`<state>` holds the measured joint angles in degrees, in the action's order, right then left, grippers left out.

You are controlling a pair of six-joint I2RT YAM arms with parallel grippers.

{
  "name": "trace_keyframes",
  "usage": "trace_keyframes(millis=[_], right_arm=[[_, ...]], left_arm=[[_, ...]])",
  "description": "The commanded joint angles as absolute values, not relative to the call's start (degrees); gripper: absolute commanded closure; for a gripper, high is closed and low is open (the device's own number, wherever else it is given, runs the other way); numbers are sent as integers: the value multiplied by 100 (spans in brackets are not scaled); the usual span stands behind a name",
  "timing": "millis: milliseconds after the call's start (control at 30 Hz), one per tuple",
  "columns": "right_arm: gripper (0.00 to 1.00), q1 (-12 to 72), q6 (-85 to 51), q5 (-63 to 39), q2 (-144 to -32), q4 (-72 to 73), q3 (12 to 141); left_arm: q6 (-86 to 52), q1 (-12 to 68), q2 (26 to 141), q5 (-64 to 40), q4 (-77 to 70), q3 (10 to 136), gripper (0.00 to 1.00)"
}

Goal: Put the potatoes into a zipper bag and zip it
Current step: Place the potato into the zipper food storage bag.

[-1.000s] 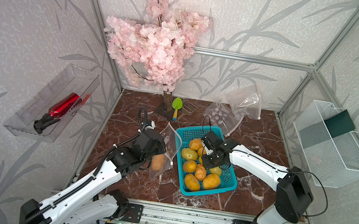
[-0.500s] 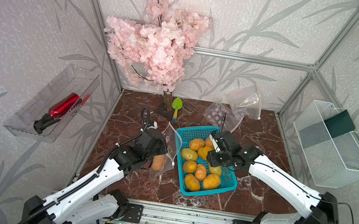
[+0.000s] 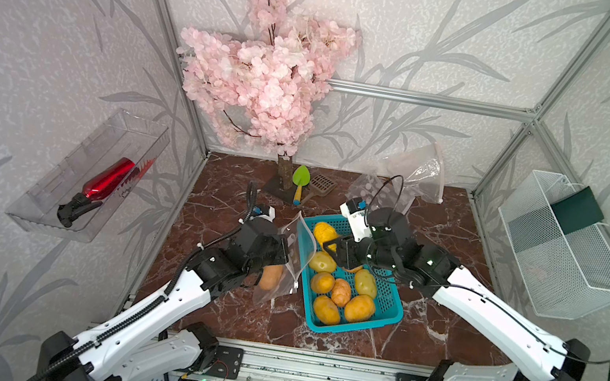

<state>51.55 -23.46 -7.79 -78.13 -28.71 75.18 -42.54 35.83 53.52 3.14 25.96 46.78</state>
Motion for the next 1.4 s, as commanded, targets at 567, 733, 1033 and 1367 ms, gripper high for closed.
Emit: trace_keyframes(millis=[567,733,1033,1367], right_arm=[[81,5336,-1876,-785,-9490,-2991,8047],[71,5335,-1878,-577,-9711,-3211,8111],[49,5337,-1883,-440,-9569,-3219,7967],[21,5336,-1788,-393,-9025,-3291,7773]], left_arm=[[-4191,3662,5213,389,2440,4799,100],[-4263,3660,5102,649,2590,4799,100],[-4289,3660,5089,764,2629,4787,100],[-4324,3660,5071,916,2717,4796,100]])
